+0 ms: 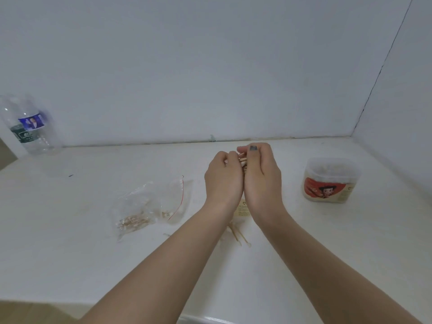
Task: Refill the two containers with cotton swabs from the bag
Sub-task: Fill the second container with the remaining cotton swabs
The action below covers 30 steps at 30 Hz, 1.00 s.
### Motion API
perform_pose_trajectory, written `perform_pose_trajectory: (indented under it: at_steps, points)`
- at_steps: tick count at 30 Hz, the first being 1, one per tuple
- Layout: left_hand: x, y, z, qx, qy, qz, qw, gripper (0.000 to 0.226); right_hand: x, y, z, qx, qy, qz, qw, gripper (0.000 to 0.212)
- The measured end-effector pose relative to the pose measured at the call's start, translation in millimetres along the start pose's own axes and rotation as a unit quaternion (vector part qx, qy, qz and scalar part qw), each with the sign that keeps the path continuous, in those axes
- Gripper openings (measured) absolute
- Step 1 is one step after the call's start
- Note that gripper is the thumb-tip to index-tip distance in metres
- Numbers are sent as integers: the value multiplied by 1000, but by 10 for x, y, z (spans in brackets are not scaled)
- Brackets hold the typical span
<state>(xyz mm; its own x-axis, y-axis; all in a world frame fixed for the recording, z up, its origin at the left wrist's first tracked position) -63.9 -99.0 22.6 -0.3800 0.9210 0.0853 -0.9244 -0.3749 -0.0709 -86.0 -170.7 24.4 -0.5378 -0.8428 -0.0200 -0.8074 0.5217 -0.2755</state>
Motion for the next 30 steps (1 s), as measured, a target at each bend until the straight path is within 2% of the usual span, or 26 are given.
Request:
perform_pose_trajectory:
  at_steps: [3, 6, 10, 17, 19, 21, 23, 26, 30]
  points:
    - [26, -18, -29, 12, -2, 9, 1000, 35, -44, 24, -9, -18, -3, -13, 1000, 31]
    - [92, -68, -41, 41, 13, -1, 999, 30, -70, 29, -12, -21, -9, -43, 999, 26]
    - [137, -168, 11, 58, 42, -20, 997, 34, -115, -27, -35, 15, 8, -84, 996, 18]
    - [164, -352, 31, 53, 60, -2, 997, 19, -300, -139, -44, 104, 80, -41, 991, 40]
    - [151, -431, 12, 38, 42, 11, 998, 31, -347, -169, -56, 114, 86, -42, 989, 39]
    - [128, -517, -15, 33, 14, 7, 999, 45, -397, -195, -46, 104, 86, -54, 989, 36]
    - [115, -575, -31, 39, -5, -5, 999, 50, -426, -224, -22, 93, 82, -60, 991, 34]
    - [89, -589, 8, 23, -17, -28, 999, 44, -449, -323, 15, 75, 67, -34, 994, 33]
    - [43, -567, 11, -22, -20, -46, 998, 36, -469, -478, 73, -4, 34, 16, 999, 38]
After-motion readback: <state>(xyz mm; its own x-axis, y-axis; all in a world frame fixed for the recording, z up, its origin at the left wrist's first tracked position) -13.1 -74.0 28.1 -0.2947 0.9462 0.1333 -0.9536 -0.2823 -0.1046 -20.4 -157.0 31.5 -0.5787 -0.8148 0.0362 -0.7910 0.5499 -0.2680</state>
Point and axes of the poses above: each hand's wrist, its own y-axis away from the middle knuckle, its own x-axis out of the back of the hand, z = x × y, the point moved 1 cm from there along -y, towards the middle knuckle, and after that the axes turned 10 degrees about z, right-handed, at the moved point
